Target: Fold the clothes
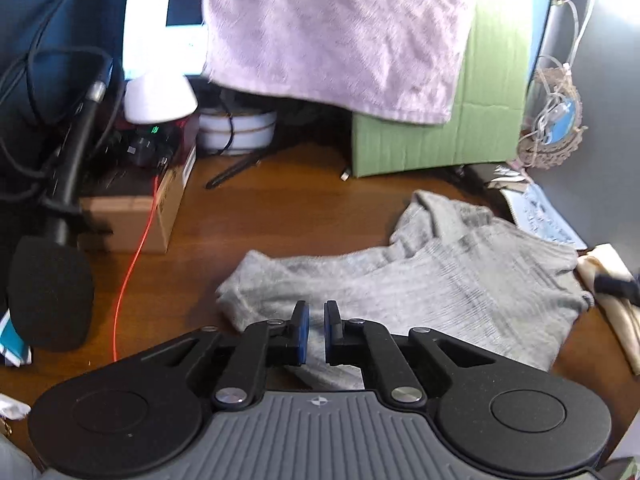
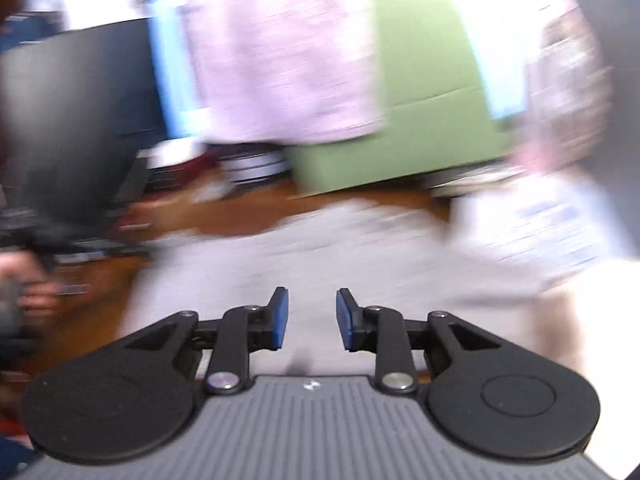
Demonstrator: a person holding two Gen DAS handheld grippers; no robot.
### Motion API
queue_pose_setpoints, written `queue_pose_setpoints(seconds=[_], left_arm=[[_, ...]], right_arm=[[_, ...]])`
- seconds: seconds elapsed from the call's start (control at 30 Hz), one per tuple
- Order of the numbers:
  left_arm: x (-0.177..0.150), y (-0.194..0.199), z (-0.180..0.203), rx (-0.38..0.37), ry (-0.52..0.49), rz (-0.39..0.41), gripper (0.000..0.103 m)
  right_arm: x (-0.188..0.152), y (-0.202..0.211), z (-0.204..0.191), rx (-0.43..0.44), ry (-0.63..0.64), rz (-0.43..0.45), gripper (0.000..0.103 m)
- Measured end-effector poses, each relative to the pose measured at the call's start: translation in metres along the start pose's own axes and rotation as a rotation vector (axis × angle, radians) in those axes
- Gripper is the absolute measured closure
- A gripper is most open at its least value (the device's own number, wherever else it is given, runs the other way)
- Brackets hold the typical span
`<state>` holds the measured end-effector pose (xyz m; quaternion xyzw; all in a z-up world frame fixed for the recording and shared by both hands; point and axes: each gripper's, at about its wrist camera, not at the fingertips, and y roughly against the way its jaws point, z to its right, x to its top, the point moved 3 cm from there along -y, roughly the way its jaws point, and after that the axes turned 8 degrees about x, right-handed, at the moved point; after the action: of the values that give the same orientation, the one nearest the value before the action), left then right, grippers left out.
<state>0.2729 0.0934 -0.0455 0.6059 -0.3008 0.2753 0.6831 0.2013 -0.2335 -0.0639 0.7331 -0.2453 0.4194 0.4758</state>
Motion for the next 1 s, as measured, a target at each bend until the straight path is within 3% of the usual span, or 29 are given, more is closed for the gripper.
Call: queue_pose_setpoints(seconds=[0.1,0.2,0.37,0.53,0.87,0.93,0.97,1.0], left_arm=[[0.001,0.003,0.003,-0.008,-0.004,0.014,0.097],[-0.002,0.002,0.003,-0.011,0.006,0.003,0.097],[-0.007,-0.002,0.001,-0.008,0.02,-0.019,0.097],[-0.01,-0.003,0.003,-0.011,0.015,-0.035,0.094],[-0.008,0.002,0.004,-0.013,-0.005,-0.028,0.09],[-0.007,0.001,0.005,-0.019,-0.007,-0.03,0.089],[-0.007,0.001,0.006,-0.021,-0.008,-0.028,0.089],[-0.007,0.002,0.007,-0.023,-0.009,-0.026,0.089]], right_arm=[[0.019,0.004,0.059,-0.181,0.035,-0.035,0.068],[0.037,-0.012,0.095,-0.276,0.171,-0.175,0.068],[0.041,-0.041,0.115,-0.173,0.342,-0.35,0.068],[0.037,-0.069,0.124,-0.178,0.441,-0.456,0.071],[0.041,-0.064,0.113,-0.085,0.526,-0.463,0.072],[0.038,-0.07,0.116,-0.068,0.509,-0.497,0.083],[0.037,-0.073,0.117,-0.058,0.5,-0.515,0.099],[0.035,-0.075,0.117,-0.059,0.496,-0.528,0.101]])
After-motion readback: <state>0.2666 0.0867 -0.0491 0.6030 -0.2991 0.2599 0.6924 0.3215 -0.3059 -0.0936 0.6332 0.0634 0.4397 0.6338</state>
